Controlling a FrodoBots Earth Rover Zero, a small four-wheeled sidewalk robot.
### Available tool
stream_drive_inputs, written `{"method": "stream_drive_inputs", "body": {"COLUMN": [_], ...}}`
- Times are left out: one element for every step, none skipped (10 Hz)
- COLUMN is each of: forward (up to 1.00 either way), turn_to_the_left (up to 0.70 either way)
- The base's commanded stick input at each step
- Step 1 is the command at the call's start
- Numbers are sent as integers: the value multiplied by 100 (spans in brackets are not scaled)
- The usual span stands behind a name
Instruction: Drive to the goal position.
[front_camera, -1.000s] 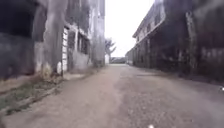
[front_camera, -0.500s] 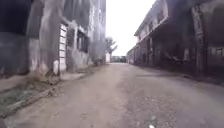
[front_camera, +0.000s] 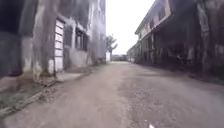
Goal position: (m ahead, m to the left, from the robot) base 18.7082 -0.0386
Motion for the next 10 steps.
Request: {"method": "stream_drive_inputs", "body": {"forward": [50,50,50,50,50,50,50,50,50,50], "turn_to_the_left": [0,0,0,0,0,0,0,0,0,0]}}
